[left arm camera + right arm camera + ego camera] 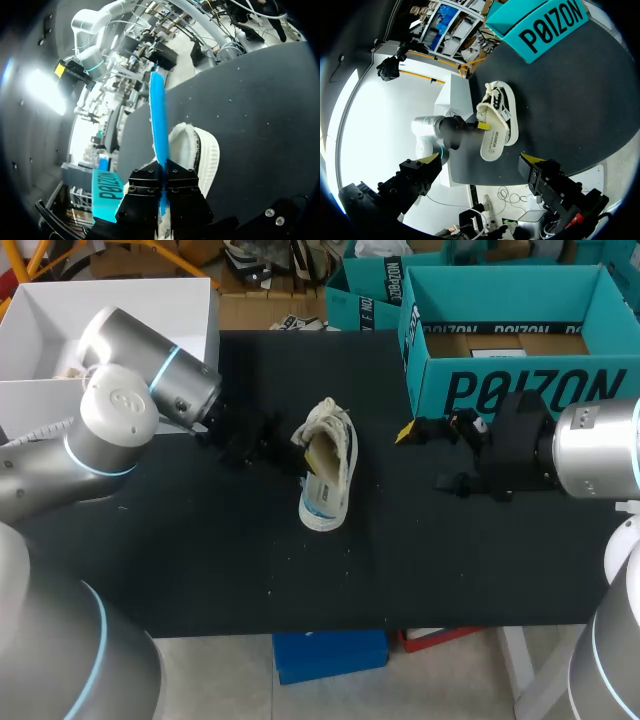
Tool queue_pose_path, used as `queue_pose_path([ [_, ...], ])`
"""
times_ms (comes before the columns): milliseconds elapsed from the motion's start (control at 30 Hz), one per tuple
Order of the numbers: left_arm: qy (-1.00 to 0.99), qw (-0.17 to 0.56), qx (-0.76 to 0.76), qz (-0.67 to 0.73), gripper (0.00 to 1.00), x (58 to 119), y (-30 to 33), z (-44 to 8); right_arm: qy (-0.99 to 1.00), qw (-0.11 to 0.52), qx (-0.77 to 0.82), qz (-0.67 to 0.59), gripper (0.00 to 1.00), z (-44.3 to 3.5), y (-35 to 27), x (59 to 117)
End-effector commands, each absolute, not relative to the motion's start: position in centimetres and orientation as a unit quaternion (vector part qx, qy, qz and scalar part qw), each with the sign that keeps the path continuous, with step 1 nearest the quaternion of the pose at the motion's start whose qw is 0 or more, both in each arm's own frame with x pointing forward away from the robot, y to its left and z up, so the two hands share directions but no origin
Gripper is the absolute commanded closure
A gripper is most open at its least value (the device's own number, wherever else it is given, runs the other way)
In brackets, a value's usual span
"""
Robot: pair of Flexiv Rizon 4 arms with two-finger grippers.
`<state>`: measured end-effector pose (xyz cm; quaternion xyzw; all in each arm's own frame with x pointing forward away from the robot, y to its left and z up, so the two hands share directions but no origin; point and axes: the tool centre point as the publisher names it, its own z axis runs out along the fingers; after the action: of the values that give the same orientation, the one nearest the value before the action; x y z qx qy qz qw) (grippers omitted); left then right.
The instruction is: Take the shoe out of the shoebox, open the shoe tongue, remove and reinsert the insole, then place the shoe into the shoebox
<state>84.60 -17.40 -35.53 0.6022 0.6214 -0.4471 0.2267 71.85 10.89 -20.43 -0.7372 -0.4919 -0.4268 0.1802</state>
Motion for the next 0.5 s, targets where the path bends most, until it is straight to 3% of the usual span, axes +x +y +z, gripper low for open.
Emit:
queue_pose_path([
  [33, 0.615, 0.236, 0.604, -0.449, 1.0, 84.0, -17.3, -35.1, -0.492, 0.18, -0.737, -0.427, 0.0, -20.5, 10.9, 71.9],
  [500, 0.586, 0.237, 0.594, -0.498, 1.0, 82.0, -17.0, -34.0, -0.492, 0.18, -0.737, -0.427, 0.0, -20.5, 10.9, 71.9],
])
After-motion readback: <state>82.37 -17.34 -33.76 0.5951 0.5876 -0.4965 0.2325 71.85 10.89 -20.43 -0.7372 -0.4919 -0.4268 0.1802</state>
